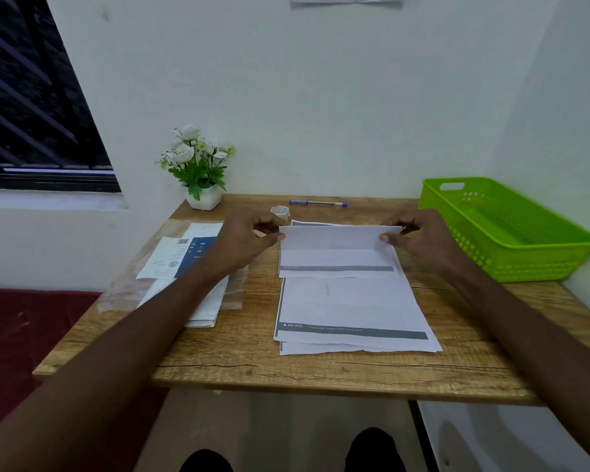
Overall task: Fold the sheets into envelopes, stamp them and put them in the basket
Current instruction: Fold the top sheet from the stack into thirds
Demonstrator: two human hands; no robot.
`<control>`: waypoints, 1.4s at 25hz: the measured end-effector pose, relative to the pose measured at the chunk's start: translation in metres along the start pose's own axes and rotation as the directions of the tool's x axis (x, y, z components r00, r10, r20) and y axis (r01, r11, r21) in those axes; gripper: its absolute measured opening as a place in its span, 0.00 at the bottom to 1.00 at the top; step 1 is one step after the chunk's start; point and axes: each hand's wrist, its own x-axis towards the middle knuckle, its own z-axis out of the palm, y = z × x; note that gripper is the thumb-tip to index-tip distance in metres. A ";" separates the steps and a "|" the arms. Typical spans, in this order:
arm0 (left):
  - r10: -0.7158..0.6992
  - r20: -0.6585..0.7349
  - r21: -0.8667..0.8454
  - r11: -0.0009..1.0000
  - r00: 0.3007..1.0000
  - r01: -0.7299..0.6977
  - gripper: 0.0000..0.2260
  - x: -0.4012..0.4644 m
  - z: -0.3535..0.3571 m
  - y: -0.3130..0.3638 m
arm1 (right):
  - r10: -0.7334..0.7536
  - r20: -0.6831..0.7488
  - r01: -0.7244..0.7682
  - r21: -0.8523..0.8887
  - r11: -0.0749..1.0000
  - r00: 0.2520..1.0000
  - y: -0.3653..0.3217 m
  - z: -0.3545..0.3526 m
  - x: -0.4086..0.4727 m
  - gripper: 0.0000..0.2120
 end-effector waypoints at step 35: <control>-0.226 0.650 0.590 0.752 0.726 -0.294 0.35 -0.026 0.043 0.029 | 0.164 0.699 0.310 -0.498 0.810 0.696 -0.038 0.051 -0.037 0.43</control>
